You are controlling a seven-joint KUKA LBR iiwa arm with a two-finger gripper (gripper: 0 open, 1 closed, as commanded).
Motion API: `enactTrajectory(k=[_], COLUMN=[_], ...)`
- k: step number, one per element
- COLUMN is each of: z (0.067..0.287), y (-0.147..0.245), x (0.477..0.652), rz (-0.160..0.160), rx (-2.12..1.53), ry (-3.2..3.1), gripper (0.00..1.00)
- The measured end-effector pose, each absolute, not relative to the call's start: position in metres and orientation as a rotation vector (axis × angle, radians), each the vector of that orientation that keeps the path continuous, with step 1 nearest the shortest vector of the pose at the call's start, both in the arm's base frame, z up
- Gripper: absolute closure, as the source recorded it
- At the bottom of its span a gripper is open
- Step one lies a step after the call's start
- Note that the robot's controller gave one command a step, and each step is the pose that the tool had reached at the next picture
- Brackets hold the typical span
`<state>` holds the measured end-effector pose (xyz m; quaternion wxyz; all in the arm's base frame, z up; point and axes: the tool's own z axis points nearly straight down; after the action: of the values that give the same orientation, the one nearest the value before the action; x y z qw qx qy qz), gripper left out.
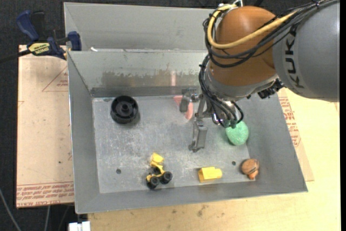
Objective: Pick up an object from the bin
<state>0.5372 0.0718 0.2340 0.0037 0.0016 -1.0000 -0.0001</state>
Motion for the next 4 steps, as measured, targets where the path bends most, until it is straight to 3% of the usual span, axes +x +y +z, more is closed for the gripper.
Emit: enactTrajectory(k=[1, 2, 3, 4], z=[0.238, 0.208, 0.174, 0.135], y=[0.071, 0.098, 0.109, 0.104], x=[0.539, 0.522, 0.517, 0.492], rz=[-0.002, -0.001, -0.003, -0.002], rx=[0.002, 0.078, 0.301, 0.374], ry=[-3.142, -3.145, -3.128, -3.121], gripper=[0.0, 0.0, 0.0, 0.0])
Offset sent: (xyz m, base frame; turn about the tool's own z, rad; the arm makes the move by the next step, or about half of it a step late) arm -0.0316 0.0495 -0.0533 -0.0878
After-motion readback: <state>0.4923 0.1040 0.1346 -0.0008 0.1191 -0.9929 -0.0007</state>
